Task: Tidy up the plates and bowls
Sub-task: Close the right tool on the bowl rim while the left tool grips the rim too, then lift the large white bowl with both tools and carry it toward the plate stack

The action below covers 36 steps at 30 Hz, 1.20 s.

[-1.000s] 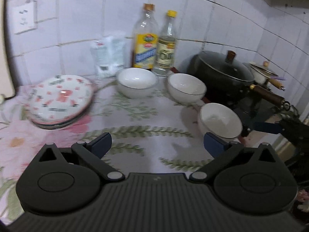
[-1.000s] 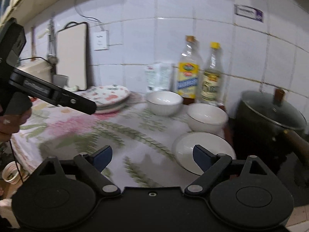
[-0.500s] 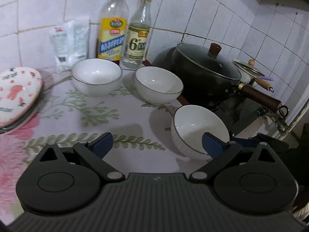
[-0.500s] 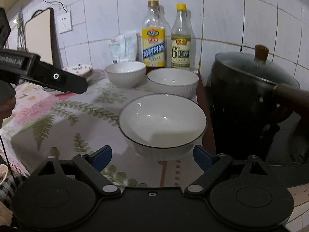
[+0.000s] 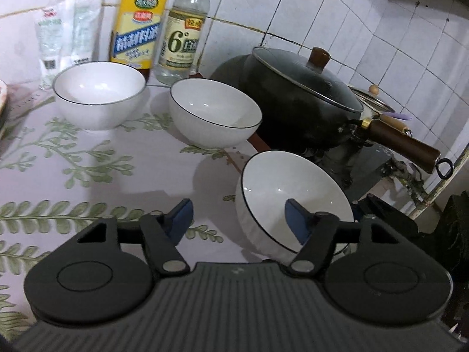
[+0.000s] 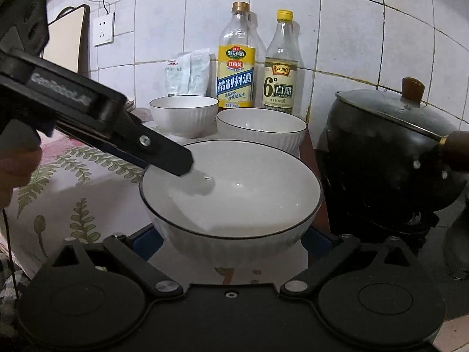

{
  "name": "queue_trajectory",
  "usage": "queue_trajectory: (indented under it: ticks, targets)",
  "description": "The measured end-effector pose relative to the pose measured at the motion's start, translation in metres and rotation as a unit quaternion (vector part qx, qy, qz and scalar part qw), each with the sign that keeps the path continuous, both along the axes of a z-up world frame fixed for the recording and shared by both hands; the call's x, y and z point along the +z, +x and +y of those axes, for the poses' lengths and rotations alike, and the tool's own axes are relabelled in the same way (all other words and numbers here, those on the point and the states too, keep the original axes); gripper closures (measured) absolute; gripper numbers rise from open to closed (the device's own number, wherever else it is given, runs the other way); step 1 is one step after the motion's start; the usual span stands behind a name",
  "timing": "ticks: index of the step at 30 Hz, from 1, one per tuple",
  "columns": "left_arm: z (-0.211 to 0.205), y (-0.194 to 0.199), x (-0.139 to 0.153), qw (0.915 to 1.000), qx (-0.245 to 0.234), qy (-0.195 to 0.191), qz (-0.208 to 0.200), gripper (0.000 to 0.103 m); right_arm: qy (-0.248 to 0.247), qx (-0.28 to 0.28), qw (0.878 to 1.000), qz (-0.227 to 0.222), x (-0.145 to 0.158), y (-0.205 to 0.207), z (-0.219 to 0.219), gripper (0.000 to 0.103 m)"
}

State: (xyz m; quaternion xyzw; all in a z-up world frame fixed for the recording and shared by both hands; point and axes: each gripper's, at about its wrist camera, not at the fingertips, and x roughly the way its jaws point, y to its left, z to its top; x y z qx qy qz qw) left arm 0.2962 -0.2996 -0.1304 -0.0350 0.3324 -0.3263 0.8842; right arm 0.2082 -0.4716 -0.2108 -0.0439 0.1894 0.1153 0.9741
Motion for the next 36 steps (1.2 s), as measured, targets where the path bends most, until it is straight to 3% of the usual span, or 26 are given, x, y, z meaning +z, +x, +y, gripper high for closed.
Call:
queue_trajectory:
  ticks: [5, 10, 17, 23, 36]
  targets:
    - [-0.006, 0.005, -0.009, 0.9999, -0.007, -0.006, 0.014, 0.052, 0.001, 0.000, 1.000, -0.006, -0.001, 0.005, 0.001, 0.000]
    - [-0.004, 0.009, -0.015, 0.9983, -0.025, -0.034, 0.041, 0.072, 0.000, -0.001, 1.000, -0.009, -0.002, 0.006, 0.003, 0.000]
    - [0.003, 0.004, -0.009, 0.9985, -0.018, -0.032, 0.041, 0.073, 0.014, 0.001, 1.000, -0.004, 0.002, 0.003, 0.009, 0.001]
    - [0.021, -0.010, 0.013, 0.9993, -0.010, -0.024, 0.026, 0.073, 0.009, 0.013, 1.000, -0.014, 0.020, -0.004, 0.027, 0.001]
    - [0.091, -0.044, 0.058, 0.9990, 0.037, -0.022, -0.009, 0.073, 0.011, 0.048, 0.999, -0.022, 0.059, -0.015, 0.092, 0.001]
